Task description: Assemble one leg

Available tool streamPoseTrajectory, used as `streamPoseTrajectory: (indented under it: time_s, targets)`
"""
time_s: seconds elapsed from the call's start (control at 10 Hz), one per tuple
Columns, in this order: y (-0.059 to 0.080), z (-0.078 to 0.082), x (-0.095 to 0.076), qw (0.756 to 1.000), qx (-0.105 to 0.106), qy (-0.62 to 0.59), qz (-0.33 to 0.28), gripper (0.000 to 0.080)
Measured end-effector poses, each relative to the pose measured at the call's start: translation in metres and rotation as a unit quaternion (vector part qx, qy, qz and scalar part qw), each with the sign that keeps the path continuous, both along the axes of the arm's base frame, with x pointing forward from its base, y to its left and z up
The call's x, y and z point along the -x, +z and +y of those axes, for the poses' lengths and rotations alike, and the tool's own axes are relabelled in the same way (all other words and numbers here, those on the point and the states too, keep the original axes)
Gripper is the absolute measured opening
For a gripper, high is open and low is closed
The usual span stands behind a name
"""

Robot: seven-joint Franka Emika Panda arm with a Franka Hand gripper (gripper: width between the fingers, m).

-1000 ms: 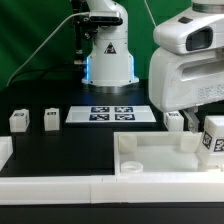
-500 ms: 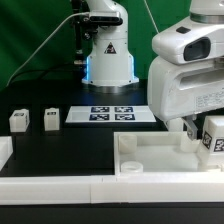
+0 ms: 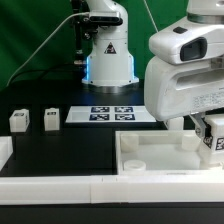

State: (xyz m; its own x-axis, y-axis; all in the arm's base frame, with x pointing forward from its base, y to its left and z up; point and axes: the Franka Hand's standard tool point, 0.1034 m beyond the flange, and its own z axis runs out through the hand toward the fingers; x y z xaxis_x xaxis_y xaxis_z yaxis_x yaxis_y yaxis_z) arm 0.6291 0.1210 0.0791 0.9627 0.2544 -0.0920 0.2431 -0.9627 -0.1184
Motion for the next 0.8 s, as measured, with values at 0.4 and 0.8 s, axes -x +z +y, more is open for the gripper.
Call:
streamPoseTrajectory:
  time_s: [0.4,0.8]
  targets:
    - [-0.0005,-0.0011,-0.0005,1.0,0.001,-0.023,0.001,0.03]
    - [-0.0022,-0.0074,-0.0029,0.95,0.005,-0.313,0.015,0.0296]
